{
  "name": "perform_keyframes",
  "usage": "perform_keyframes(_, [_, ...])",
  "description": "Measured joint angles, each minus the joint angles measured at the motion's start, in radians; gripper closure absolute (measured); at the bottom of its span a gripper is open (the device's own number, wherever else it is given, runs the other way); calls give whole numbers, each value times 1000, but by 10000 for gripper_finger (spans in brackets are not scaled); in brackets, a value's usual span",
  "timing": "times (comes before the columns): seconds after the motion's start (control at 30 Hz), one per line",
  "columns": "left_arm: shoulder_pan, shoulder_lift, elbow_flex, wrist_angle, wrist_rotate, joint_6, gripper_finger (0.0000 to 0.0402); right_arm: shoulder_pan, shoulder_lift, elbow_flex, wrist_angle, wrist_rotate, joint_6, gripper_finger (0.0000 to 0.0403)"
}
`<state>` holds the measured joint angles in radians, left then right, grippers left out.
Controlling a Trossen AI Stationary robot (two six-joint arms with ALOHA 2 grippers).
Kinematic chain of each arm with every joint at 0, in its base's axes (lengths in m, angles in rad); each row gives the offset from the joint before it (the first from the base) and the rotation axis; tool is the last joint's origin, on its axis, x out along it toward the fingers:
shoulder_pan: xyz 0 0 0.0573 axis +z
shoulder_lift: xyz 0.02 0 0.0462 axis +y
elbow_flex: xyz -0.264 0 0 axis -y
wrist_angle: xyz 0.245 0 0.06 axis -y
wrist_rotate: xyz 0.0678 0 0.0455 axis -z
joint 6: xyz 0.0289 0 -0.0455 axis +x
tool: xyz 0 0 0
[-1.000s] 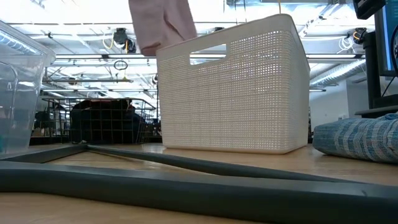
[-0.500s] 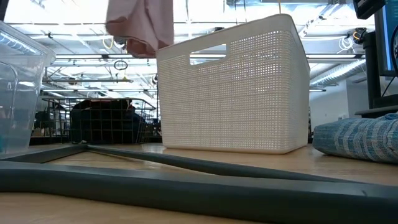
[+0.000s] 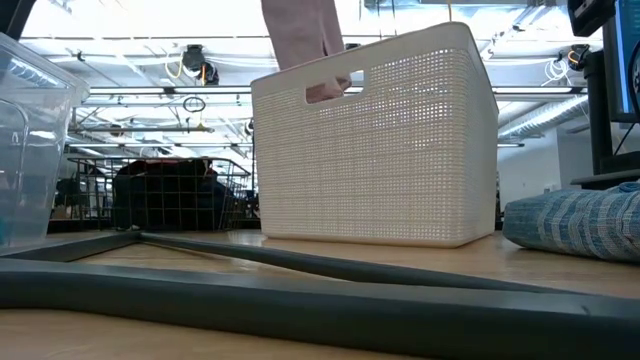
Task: Pick & Place Cloths
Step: Put the pink polo shirt into the white bin
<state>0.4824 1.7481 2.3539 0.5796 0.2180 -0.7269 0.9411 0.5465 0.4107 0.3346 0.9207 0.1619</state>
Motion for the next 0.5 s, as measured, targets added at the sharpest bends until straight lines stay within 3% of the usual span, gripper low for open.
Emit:
perform_keyframes(0.1, [-34, 16, 0, 0, -9, 14, 384, -31, 5, 0, 76, 123, -33, 403])
perform_keyframes(0.2, [-55, 31, 0, -1, -12, 19, 384, -90, 7, 0, 232, 148, -175, 403])
perform_keyframes(0.37, [-88, 70, 0, -1, -36, 18, 384, -196, 18, 0, 456, -11, -408, 403])
perform_keyframes(0.5, [-106, 104, 0, -1, -61, 10, 384, -260, 31, 0, 484, -88, -434, 403])
